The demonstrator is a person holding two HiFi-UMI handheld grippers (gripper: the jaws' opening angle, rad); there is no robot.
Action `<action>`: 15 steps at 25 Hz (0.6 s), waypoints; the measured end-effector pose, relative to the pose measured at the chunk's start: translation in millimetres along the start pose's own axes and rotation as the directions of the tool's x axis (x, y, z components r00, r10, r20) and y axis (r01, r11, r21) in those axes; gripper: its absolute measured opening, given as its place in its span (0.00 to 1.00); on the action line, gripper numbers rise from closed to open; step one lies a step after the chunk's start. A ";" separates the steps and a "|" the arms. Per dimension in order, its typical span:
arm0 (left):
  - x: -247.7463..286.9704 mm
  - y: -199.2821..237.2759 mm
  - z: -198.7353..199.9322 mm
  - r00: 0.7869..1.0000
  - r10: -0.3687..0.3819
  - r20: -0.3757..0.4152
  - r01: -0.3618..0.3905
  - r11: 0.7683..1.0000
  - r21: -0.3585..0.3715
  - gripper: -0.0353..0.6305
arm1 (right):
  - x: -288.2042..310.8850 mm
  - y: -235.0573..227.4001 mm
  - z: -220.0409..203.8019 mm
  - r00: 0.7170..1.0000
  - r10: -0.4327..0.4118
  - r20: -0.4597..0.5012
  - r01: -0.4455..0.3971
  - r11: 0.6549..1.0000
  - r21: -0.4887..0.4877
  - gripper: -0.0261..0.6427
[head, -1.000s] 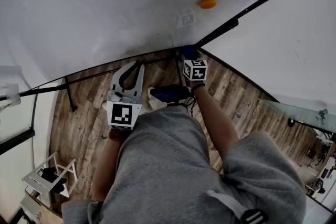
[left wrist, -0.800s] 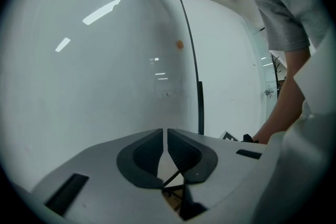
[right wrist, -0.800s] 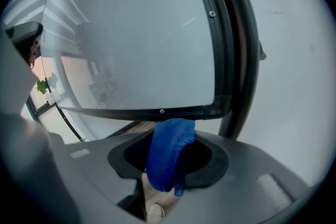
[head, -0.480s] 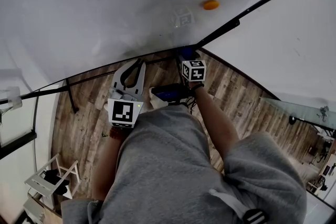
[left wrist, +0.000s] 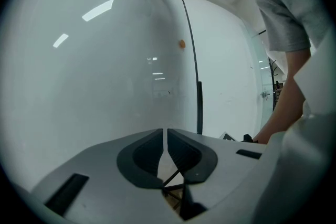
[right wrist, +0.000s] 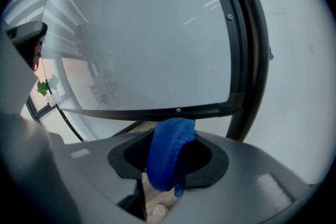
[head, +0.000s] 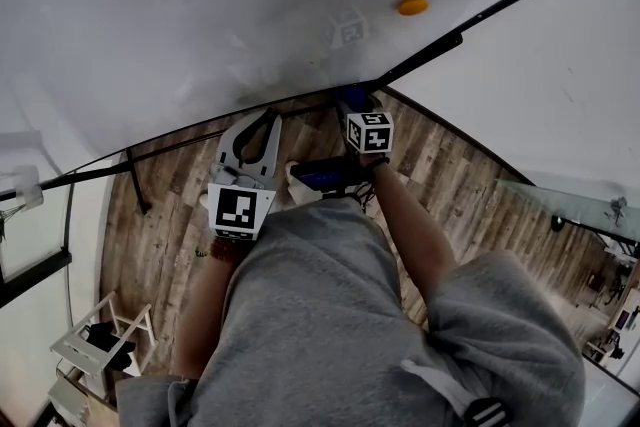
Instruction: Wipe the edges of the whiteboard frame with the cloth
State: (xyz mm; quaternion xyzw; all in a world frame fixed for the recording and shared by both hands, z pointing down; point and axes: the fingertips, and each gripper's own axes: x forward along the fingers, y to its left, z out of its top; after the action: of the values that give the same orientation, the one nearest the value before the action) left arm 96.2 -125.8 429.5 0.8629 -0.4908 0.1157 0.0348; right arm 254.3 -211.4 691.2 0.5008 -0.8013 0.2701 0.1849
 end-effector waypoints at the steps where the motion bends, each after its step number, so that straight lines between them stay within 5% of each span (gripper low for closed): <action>1: 0.2 -0.1 -0.1 1.000 0.000 -0.001 0.000 1.000 0.000 0.10 | -0.4 0.7 0.0 1.000 0.000 0.000 0.000 1.000 0.001 0.28; 15: -5.5 12.2 -1.4 1.000 -0.025 0.007 0.025 1.000 -0.017 0.10 | 2.4 20.4 -2.3 1.000 0.013 0.000 -0.013 1.000 -0.007 0.28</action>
State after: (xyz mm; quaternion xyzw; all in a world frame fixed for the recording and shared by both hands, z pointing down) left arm 82.8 -127.2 429.0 0.8690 -0.4811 0.1081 0.0418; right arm 235.0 -204.5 689.3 0.4950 -0.8055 0.2686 0.1847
